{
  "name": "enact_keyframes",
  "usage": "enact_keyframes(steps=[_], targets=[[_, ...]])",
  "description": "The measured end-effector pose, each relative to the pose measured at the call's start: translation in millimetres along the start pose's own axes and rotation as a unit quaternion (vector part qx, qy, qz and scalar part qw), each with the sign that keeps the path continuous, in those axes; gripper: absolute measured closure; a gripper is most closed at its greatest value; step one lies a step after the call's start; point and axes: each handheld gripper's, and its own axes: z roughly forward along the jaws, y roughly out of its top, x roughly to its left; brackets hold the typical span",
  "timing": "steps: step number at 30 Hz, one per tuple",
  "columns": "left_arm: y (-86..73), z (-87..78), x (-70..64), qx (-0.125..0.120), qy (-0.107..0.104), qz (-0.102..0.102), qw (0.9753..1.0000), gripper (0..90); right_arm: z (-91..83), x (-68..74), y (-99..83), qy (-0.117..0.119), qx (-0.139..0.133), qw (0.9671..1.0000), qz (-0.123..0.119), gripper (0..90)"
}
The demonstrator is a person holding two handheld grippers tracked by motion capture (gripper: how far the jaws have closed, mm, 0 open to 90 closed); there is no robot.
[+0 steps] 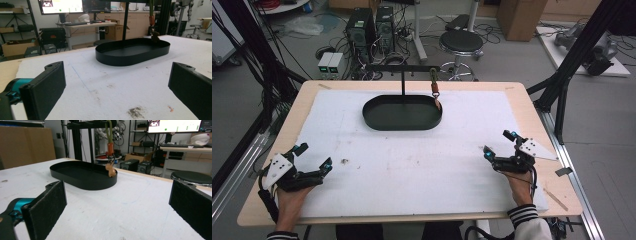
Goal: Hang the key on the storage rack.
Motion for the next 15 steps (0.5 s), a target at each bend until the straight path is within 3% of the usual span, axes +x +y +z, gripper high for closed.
enact_keyframes(steps=[1,8,12,15], targets=[[0.0,0.1,0.0,-0.001,0.0,0.0,1.0,1.7,0.0,0.7,-3.0,-0.003,-0.005,1.0,-0.006,0.4],[-0.1,-0.5,-0.1,-0.002,-0.002,0.0,1.0,1.7,-0.1,1.9,-18.1,0.008,-0.017,0.9998,0.012,0.3],[-0.2,-0.5,0.0,-0.002,-0.003,0.0,1.0,1.7,-1.6,0.5,-18.7,0.01,-0.021,0.9994,0.026,0.3],[-0.2,-0.7,0.1,-0.003,-0.004,0.001,1.0,1.7,-1.1,1.0,-18.8,0.006,-0.02,0.9995,0.023,0.4]])
